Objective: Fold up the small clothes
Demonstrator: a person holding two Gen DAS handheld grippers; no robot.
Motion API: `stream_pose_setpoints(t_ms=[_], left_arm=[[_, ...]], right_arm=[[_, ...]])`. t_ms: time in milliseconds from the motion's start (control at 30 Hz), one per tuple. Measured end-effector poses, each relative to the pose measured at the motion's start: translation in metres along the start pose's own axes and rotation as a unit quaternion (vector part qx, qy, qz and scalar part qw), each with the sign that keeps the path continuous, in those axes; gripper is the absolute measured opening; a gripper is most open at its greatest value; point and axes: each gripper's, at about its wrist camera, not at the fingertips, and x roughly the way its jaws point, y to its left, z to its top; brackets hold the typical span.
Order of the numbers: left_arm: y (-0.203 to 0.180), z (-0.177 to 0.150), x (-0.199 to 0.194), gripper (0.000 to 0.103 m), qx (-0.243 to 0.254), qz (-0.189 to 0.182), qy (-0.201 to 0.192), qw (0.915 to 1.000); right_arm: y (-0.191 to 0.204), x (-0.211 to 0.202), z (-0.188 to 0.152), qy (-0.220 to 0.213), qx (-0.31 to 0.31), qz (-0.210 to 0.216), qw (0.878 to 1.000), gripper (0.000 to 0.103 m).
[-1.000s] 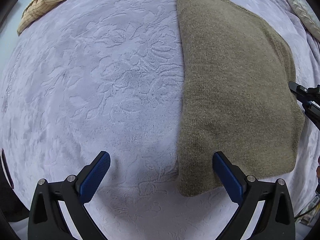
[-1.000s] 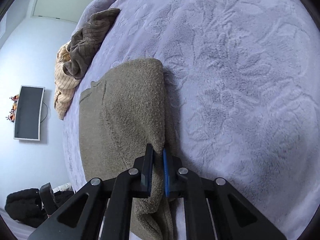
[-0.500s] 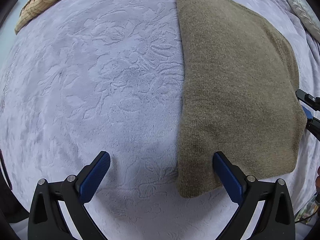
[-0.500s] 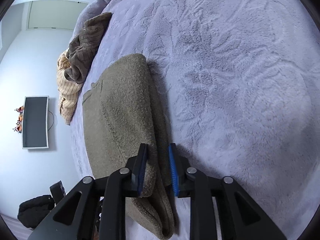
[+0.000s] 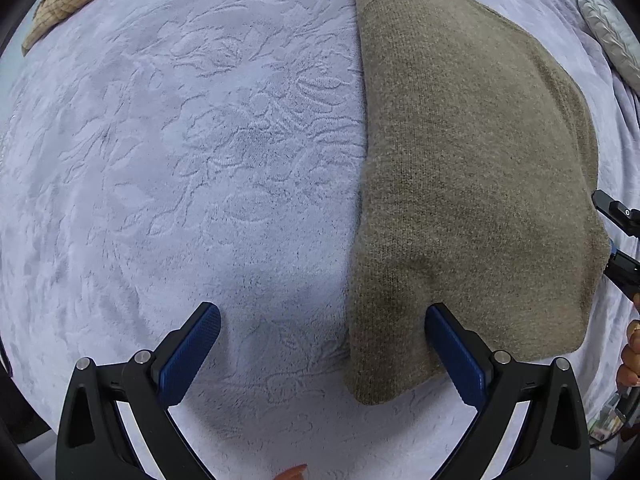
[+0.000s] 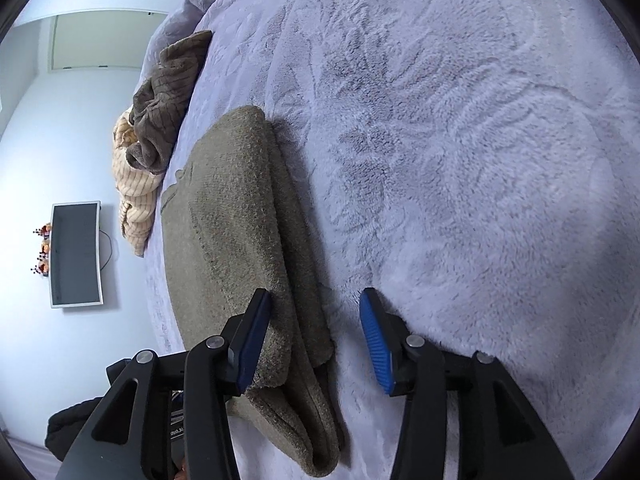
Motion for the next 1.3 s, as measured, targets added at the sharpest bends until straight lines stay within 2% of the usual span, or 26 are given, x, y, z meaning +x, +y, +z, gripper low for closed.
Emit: stream_pose_setpoints(t_ms=[400,567,700,800,933,1033,1300], left_arm=[[0.006,0.001,-0.020,0.102,-0.001,-0.006,-0.017,0.9998],[0.016,0.016,-0.048,0.102,-0.012,0.001,-0.063,0.9980],[0.020,0.033,-0.048,0.102,-0.002,-0.007,-0.061,0.9981],[0.019,0.040,-0.041,0.102,0.002,-0.045,-0.045,0.9980],[0.011,0.054,-0.039,0.102,0.005,-0.079,-0.056,0.9953],[-0.003,0.067,-0.033,0.102,0.015,-0.123,-0.053,0.9908],[-0.038,0.089,-0.011,0.102,0.065,-0.160,-0.033,0.9844]], right_arm=[[-0.015,-0.005,-0.003,-0.005,0.015,0.024,1.000,0.055],[-0.012,-0.008,-0.004,-0.006,0.004,0.042,0.999,0.068],[-0.007,-0.008,-0.001,-0.009,-0.004,0.051,0.999,0.069],[-0.004,-0.007,0.003,-0.006,-0.012,0.058,0.998,0.069],[0.007,-0.004,0.009,-0.001,-0.037,0.054,0.998,0.069],[0.012,0.007,0.019,0.007,-0.051,0.053,0.997,0.069],[0.024,0.038,0.038,0.044,-0.080,0.055,0.994,0.069]])
